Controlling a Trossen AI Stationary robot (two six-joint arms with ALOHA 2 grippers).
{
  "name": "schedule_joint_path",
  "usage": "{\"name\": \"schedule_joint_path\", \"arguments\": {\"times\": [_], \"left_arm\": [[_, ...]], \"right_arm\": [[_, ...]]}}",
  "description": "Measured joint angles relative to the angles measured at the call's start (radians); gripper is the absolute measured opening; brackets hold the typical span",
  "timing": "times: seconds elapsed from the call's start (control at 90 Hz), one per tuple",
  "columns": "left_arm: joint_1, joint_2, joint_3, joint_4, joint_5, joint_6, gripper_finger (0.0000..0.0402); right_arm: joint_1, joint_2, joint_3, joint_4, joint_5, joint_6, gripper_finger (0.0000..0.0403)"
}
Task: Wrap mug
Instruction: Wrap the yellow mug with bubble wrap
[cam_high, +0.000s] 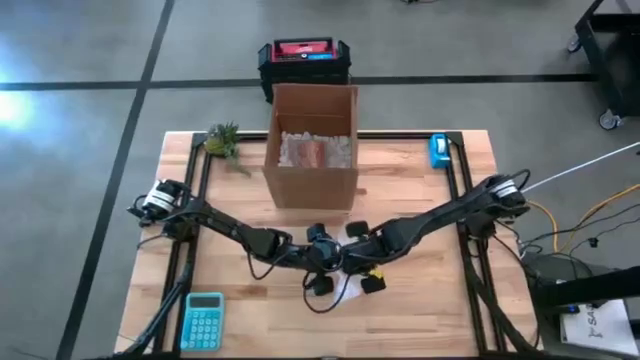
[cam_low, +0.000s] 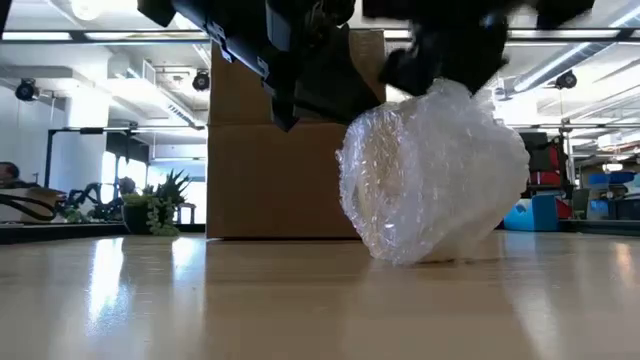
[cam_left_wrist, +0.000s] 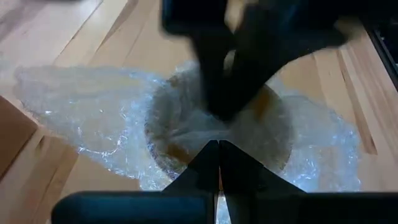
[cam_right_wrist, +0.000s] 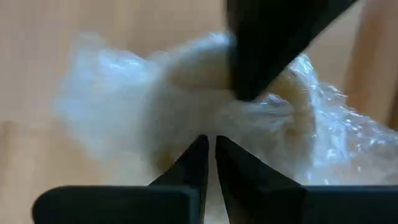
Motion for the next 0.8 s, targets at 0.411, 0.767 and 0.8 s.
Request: {"name": "schedule_joint_path", "arguments": {"times": [0.411,0.767,0.8], "left_arm": [[0.001,0.0,-0.001,0.008,0.003,-0.002,0.0],[0.001,-0.001,-0.003,0.032,0.003,0.001,0.0],[0.0,0.007,-0.006,0.049,-0.002,0.001,0.0]], "right_arm": [[-0.003,0.048,0.011,0.056,-0.016,-0.036,0.0018],[0.0,-0.072,0.109,-0.124,-0.018,0.007,0.0018],[0.001,-0.087,0.109,-0.132,-0.017,0.012,0.0018]]}}
